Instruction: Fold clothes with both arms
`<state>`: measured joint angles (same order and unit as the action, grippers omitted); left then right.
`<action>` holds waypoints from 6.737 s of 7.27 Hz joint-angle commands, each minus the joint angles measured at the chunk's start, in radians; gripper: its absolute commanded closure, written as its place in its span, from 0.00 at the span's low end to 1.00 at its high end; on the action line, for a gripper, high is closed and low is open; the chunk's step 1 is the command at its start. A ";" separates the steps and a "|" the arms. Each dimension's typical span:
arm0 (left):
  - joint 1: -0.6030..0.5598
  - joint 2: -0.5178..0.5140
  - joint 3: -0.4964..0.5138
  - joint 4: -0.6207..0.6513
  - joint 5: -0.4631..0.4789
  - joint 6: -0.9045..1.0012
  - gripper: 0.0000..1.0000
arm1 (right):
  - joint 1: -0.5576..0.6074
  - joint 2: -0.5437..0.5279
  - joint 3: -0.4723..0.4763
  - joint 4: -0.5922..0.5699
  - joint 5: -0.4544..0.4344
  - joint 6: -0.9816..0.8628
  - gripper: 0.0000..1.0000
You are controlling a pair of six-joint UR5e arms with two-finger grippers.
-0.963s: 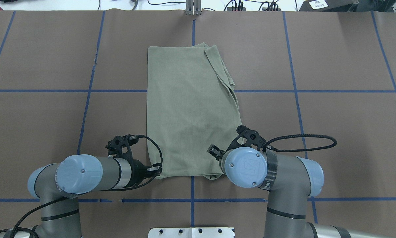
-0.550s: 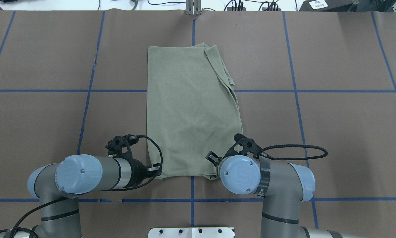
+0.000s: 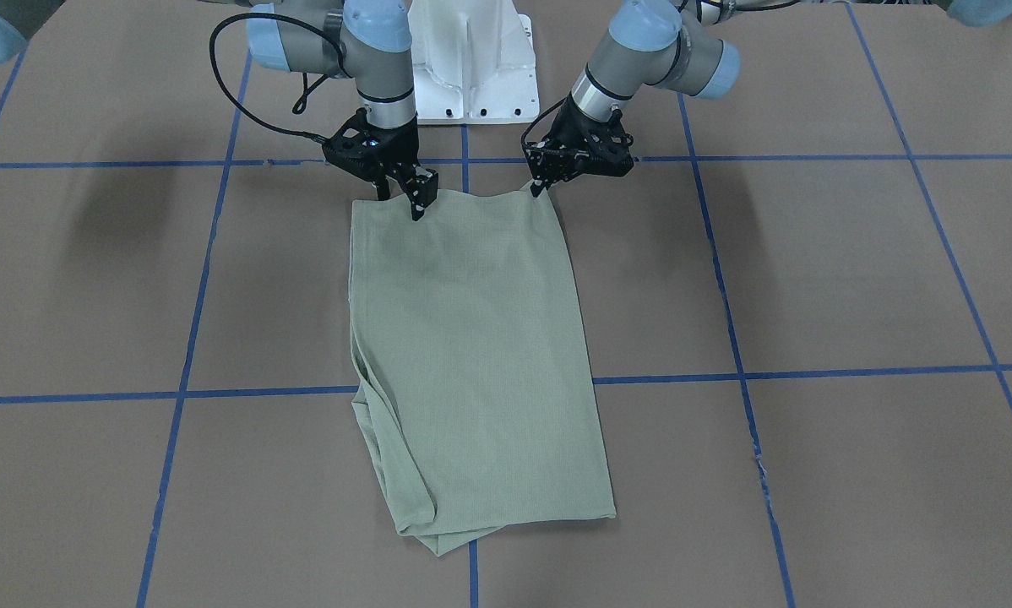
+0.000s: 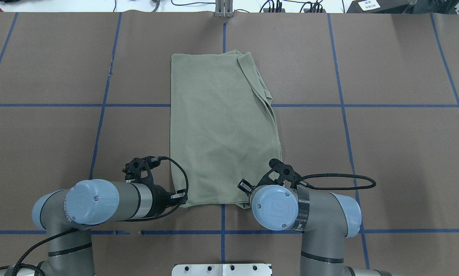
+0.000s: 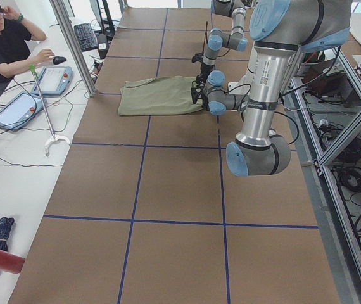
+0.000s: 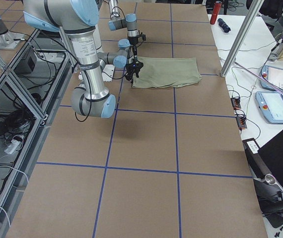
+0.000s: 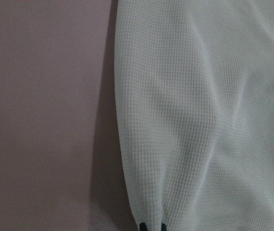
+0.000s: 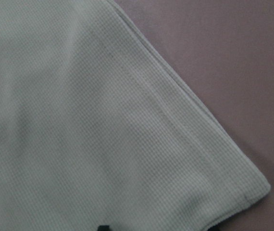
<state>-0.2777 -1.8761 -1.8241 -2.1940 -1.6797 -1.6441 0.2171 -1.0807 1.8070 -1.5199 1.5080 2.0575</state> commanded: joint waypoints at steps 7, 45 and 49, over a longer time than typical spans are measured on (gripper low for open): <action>0.000 -0.006 -0.001 0.002 -0.002 0.003 1.00 | 0.013 0.015 0.044 -0.017 -0.002 0.000 1.00; -0.532 -0.293 0.376 0.148 -0.341 0.774 0.00 | 0.476 0.357 -0.597 -0.013 0.114 -1.276 0.00; -0.531 -0.293 0.374 0.146 -0.341 0.759 0.00 | 0.545 0.361 -0.597 0.032 0.221 -1.328 0.00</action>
<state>-0.8086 -2.1691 -1.4495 -2.0475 -2.0203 -0.8814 0.7543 -0.7574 1.2098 -1.4993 1.6573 0.6856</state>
